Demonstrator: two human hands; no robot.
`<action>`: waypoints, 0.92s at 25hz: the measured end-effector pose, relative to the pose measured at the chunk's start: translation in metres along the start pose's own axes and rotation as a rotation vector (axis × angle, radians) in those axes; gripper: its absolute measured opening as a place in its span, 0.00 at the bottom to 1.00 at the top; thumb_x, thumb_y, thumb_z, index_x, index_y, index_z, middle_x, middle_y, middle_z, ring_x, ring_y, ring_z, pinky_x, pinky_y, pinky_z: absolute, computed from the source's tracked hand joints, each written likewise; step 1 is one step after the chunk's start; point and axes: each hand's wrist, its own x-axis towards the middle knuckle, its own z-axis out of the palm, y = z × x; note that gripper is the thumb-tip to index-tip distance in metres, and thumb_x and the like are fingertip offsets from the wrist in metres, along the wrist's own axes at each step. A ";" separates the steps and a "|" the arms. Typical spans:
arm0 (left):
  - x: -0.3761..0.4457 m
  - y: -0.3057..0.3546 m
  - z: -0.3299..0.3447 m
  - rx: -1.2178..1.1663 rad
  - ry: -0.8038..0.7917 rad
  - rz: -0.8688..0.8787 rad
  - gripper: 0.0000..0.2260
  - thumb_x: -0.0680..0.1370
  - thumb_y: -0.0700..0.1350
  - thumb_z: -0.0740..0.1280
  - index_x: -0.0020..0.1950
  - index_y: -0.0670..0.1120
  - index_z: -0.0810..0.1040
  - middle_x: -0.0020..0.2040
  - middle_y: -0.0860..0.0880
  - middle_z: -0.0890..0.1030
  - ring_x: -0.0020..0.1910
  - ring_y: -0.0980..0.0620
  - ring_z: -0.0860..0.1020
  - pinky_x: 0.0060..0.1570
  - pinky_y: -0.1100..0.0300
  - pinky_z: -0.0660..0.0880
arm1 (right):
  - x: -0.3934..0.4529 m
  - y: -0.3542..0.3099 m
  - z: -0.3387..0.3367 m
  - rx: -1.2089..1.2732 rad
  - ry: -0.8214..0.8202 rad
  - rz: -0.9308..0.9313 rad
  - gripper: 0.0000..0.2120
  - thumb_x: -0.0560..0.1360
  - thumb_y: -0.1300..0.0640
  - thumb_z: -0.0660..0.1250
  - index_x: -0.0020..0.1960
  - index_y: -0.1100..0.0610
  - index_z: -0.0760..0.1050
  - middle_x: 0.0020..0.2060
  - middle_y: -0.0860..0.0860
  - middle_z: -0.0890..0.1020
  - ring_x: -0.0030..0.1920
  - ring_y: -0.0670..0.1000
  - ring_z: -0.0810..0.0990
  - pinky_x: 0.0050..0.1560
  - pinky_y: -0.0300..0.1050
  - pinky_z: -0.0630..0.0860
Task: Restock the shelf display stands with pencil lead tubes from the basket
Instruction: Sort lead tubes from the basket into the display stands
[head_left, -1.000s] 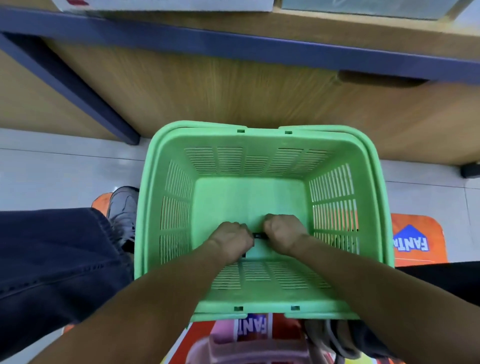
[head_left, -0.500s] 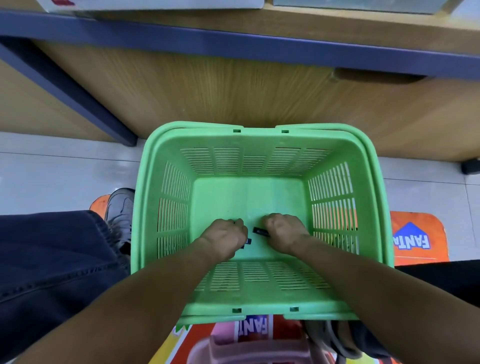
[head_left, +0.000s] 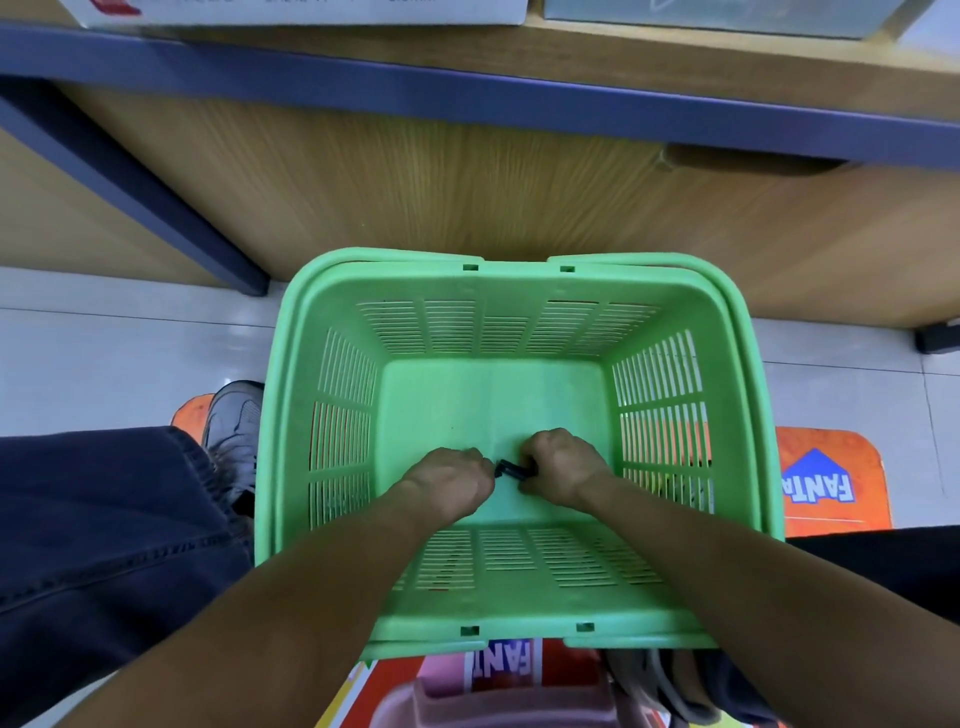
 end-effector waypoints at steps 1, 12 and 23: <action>-0.001 0.000 0.002 -0.007 0.012 -0.024 0.12 0.82 0.35 0.56 0.64 0.38 0.71 0.55 0.39 0.77 0.46 0.42 0.78 0.39 0.51 0.69 | 0.000 0.000 -0.001 0.053 -0.012 0.012 0.08 0.74 0.51 0.75 0.45 0.53 0.77 0.43 0.50 0.77 0.45 0.54 0.77 0.42 0.44 0.71; -0.030 -0.017 -0.104 -0.804 0.122 -0.169 0.10 0.83 0.43 0.58 0.57 0.39 0.74 0.44 0.41 0.77 0.34 0.46 0.74 0.27 0.62 0.69 | -0.060 -0.014 -0.114 0.935 -0.187 -0.163 0.11 0.77 0.72 0.68 0.58 0.74 0.75 0.40 0.63 0.81 0.36 0.52 0.84 0.44 0.41 0.83; -0.159 0.027 -0.309 -1.088 0.549 0.030 0.10 0.79 0.55 0.68 0.39 0.55 0.80 0.23 0.56 0.68 0.20 0.56 0.64 0.19 0.66 0.63 | -0.237 -0.035 -0.303 0.770 0.331 -0.593 0.07 0.73 0.67 0.75 0.51 0.61 0.84 0.39 0.60 0.85 0.36 0.49 0.82 0.43 0.41 0.79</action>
